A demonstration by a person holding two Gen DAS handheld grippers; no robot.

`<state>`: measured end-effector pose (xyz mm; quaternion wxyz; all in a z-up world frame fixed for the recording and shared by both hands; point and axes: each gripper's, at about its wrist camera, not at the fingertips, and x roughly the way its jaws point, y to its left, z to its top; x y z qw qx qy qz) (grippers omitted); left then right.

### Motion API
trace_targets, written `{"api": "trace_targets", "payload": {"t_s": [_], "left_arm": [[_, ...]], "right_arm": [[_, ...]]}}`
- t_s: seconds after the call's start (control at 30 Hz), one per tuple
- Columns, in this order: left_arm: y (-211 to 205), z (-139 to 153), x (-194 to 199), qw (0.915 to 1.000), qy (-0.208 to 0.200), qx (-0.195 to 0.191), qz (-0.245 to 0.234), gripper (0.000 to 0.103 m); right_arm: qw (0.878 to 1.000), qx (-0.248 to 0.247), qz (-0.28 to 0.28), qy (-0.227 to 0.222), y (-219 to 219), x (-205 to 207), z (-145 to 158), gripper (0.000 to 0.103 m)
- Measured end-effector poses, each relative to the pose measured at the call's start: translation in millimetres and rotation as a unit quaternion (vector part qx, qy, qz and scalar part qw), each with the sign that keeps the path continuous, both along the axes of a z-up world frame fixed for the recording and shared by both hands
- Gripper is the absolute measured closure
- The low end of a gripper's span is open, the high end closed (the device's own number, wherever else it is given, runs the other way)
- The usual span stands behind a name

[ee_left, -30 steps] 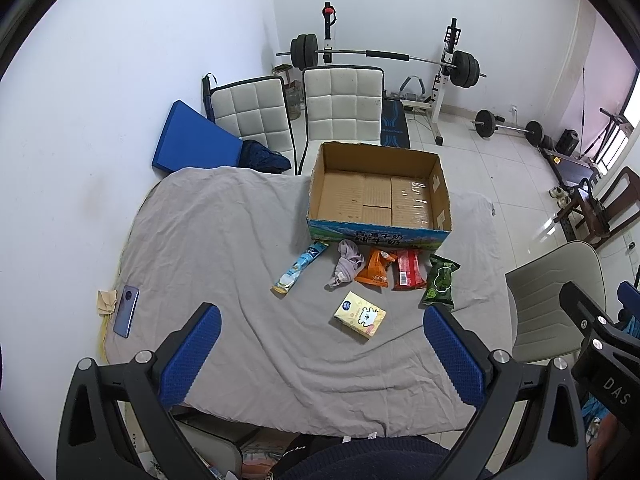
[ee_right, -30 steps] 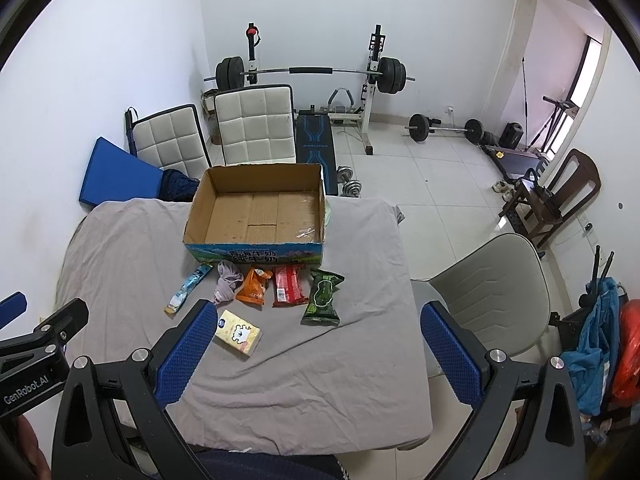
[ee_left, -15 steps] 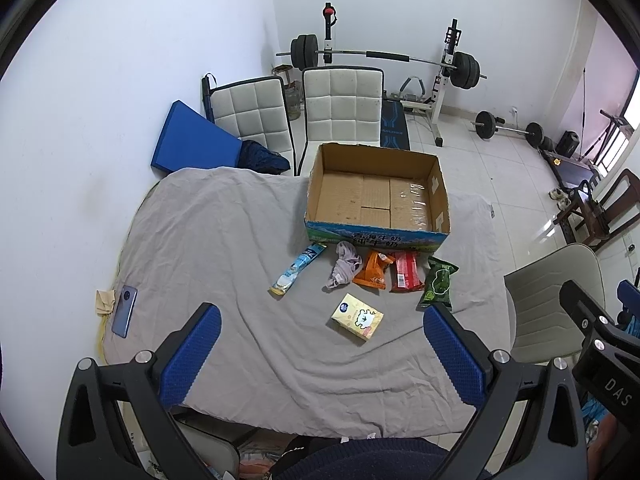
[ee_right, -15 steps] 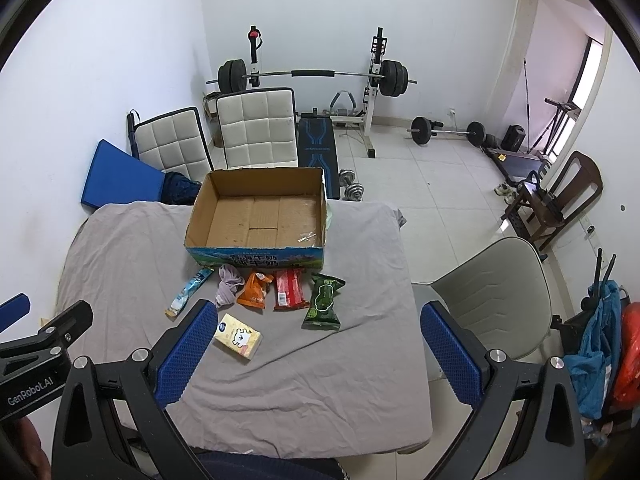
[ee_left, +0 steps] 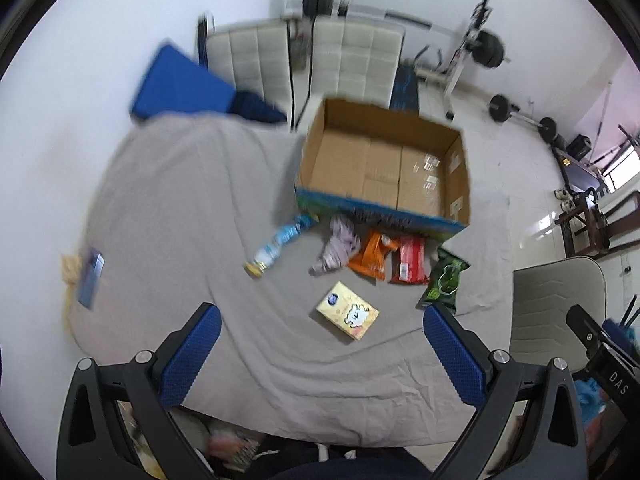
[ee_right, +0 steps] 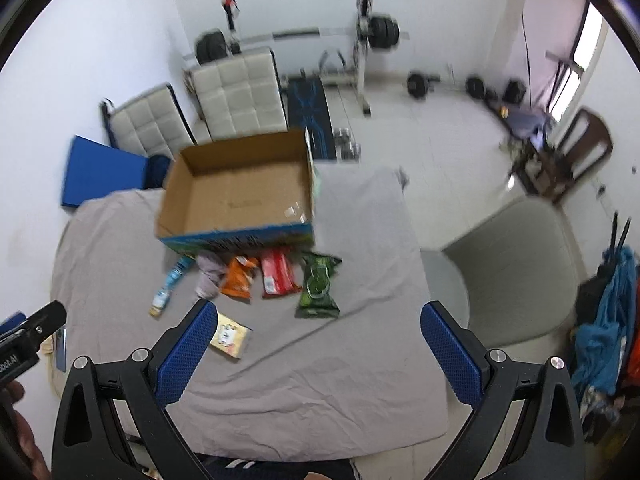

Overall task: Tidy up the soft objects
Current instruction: 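Grasp the yellow tissue pack with left tool while right tool grasps green bag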

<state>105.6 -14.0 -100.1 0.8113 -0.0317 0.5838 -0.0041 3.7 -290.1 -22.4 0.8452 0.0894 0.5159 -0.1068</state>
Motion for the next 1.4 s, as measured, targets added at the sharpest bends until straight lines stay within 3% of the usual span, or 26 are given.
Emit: {"api": "trace_targets", "payload": {"t_s": [0.17,0.3,0.4,0.5,0.63,0.7,0.73,0.8,0.83,0.87,0.9,0.97,1.0,1.03,1.1,1.27,1.4], "left_arm": [[-2,-108,36,0.9924,0.113,-0.038,0.032,0.0],[-8,-197,50,0.9726,0.199,-0.089,0.08,0.0],[-14,-236,57,0.9567,0.243,-0.119,0.107,0.0],[-20,-276,61,0.9334,0.287,-0.159,0.145,0.0],[-21,-313,65,0.9104,0.315,-0.185,0.194,0.0],[-20,-325,66,0.9028,0.32,-0.192,0.214,0.0],[-20,-328,67,0.9026,0.32,-0.188,0.218,0.002],[-21,-331,68,0.906,0.315,-0.178,0.22,0.014],[-22,-331,68,0.91,0.313,-0.167,0.215,0.032],[-22,-332,69,0.9133,0.311,-0.16,0.208,0.039],[-22,-331,68,0.9179,0.307,-0.157,0.197,0.039],[-25,-325,68,0.932,0.295,-0.124,0.17,0.04],[-29,-318,68,0.9451,0.279,-0.088,0.145,0.04],[-33,-313,68,0.9533,0.267,-0.062,0.126,0.04],[-43,-303,67,0.9668,0.242,-0.005,0.08,0.04],[-65,-277,64,0.9788,0.193,0.065,0.018,0.04],[-79,-247,64,0.9846,0.159,0.073,0.0,0.04]], "right_arm": [[0.997,0.025,-0.019,0.072,-39,52,-100,0.0],[0.989,0.045,-0.019,0.137,-56,93,-186,0.0],[0.984,0.058,-0.017,0.168,-58,116,-231,0.0],[0.978,0.075,-0.017,0.192,-57,134,-271,0.0],[0.972,0.085,-0.024,0.216,-55,155,-310,0.0],[0.969,0.093,-0.028,0.229,-53,162,-327,0.002],[0.966,0.1,-0.031,0.235,-53,165,-335,0.002],[0.962,0.11,-0.035,0.246,-52,169,-349,0.009],[0.961,0.113,-0.035,0.251,-51,171,-354,0.014],[0.959,0.115,-0.034,0.256,-50,172,-359,0.021],[0.957,0.12,-0.033,0.262,-49,174,-364,0.025],[0.954,0.123,-0.03,0.273,-48,175,-373,0.046],[0.953,0.124,-0.027,0.276,-47,174,-376,0.05],[0.952,0.128,-0.025,0.277,-48,174,-378,0.056],[0.951,0.128,-0.025,0.28,-49,170,-381,0.058],[0.952,0.128,-0.008,0.279,-49,157,-379,0.062],[0.953,0.128,0.018,0.273,-42,138,-372,0.063]]}}
